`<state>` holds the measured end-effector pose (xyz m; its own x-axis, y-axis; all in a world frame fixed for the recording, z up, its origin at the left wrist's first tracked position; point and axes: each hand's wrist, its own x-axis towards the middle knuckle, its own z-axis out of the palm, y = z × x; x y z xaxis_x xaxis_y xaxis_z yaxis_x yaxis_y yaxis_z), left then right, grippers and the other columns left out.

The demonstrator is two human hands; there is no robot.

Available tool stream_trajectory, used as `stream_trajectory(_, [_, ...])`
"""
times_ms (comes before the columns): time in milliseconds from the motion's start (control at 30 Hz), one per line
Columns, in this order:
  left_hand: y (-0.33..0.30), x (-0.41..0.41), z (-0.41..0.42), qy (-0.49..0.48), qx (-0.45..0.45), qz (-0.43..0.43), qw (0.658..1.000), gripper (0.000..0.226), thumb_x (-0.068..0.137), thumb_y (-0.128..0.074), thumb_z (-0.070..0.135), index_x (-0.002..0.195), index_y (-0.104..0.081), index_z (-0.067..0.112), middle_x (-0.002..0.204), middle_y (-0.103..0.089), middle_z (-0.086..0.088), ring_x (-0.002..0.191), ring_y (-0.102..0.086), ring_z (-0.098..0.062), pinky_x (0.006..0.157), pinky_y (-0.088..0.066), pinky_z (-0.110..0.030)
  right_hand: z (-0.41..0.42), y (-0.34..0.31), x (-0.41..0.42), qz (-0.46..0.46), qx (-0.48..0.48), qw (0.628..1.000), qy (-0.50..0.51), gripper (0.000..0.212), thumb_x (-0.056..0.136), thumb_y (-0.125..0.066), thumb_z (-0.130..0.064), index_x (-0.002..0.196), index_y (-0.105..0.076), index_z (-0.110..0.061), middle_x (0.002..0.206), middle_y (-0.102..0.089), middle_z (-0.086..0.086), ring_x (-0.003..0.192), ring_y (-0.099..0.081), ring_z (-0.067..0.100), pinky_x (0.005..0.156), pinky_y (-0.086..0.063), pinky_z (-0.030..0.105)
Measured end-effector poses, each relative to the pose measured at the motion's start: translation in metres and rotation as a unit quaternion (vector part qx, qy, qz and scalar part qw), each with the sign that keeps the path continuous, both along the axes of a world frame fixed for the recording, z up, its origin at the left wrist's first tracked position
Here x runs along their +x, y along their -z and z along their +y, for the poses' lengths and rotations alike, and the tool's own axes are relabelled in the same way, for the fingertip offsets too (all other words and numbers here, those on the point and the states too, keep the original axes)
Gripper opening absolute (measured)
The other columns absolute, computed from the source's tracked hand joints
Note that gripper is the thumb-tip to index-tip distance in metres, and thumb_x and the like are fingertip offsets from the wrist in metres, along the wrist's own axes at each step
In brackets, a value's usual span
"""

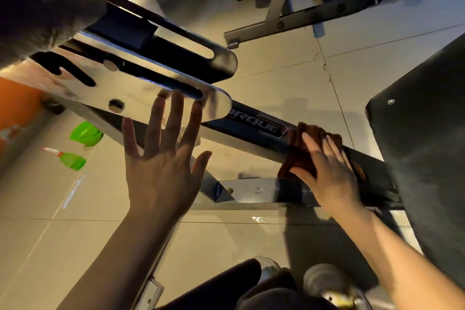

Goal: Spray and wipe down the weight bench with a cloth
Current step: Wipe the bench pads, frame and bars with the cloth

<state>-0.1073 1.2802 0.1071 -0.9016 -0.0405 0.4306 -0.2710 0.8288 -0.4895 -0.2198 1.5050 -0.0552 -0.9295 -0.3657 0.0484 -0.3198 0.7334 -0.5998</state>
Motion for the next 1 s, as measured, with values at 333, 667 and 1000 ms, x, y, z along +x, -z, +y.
stream_trajectory(333, [0.005, -0.003, 0.003, 0.014, 0.017, 0.025, 0.999, 0.073, 0.098, -0.029, 0.056, 0.153, 0.010, 0.030, 0.160, 0.020, -0.001, 0.149, 0.010, -0.023, 0.116, 0.007, -0.049, -0.030, -0.026, 0.014, 0.060, -0.016, 0.997, 0.036, 0.078, 0.088, -0.031, -0.063, 0.155, -0.009, -0.029, 0.157, -0.024, 0.020, 0.147, -0.016, 0.036, 0.118, -0.018, 0.056])
stream_trajectory(667, [0.006, -0.006, 0.002, 0.004, 0.017, 0.007, 1.000, 0.082, 0.091, -0.028, 0.062, 0.154, 0.010, 0.027, 0.159, 0.020, -0.004, 0.145, 0.018, -0.024, 0.114, 0.012, -0.047, -0.085, -0.051, -0.006, 0.197, -0.091, 0.974, -0.069, 0.085, 0.086, -0.059, -0.057, 0.150, -0.007, -0.039, 0.157, -0.028, 0.014, 0.146, -0.022, 0.033, 0.114, -0.010, 0.051])
stream_trajectory(1000, [0.014, -0.013, 0.015, 0.009, 0.041, 0.026, 0.999, 0.097, 0.089, -0.047, 0.061, 0.150, 0.018, 0.024, 0.159, 0.009, -0.009, 0.146, 0.011, -0.030, 0.113, 0.017, -0.044, 0.113, 0.071, -0.044, -0.055, 0.157, 0.984, -0.067, 0.092, 0.082, -0.043, -0.063, 0.140, 0.025, -0.038, 0.162, -0.006, 0.015, 0.149, 0.000, 0.022, 0.119, -0.021, 0.047])
